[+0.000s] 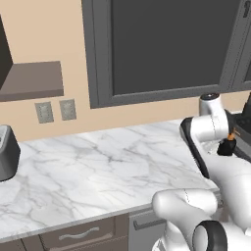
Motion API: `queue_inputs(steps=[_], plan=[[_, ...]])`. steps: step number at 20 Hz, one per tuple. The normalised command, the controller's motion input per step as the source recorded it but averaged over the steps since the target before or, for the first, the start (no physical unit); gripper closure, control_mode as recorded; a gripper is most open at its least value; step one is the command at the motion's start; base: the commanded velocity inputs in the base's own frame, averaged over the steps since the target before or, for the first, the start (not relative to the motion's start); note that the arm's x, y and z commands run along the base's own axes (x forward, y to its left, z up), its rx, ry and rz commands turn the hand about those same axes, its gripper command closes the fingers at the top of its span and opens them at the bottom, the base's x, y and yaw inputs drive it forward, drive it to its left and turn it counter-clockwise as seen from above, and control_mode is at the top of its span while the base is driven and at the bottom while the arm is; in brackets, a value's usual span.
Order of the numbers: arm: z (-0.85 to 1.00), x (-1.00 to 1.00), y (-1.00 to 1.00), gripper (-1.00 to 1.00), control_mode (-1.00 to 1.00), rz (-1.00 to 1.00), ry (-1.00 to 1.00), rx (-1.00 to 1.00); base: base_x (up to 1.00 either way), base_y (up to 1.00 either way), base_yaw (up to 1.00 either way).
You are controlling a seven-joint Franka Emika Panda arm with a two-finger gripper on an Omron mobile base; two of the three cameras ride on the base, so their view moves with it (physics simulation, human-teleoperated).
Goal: Locate and retrieve the dish brush and soap dispenser from the cabinet. Place them next to the sink.
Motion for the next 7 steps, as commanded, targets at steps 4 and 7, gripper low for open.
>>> queue_inputs(steps=[4,7], plan=[[0.39,-0.14,0.86,-1.00,-1.00,0.19,0.08,-0.16,0.00,0.00,0.00],[0.42,-0.18,0.80,-1.00,-1.00,0.26,0.12,-0.15,0.00,0.00,0.00]])
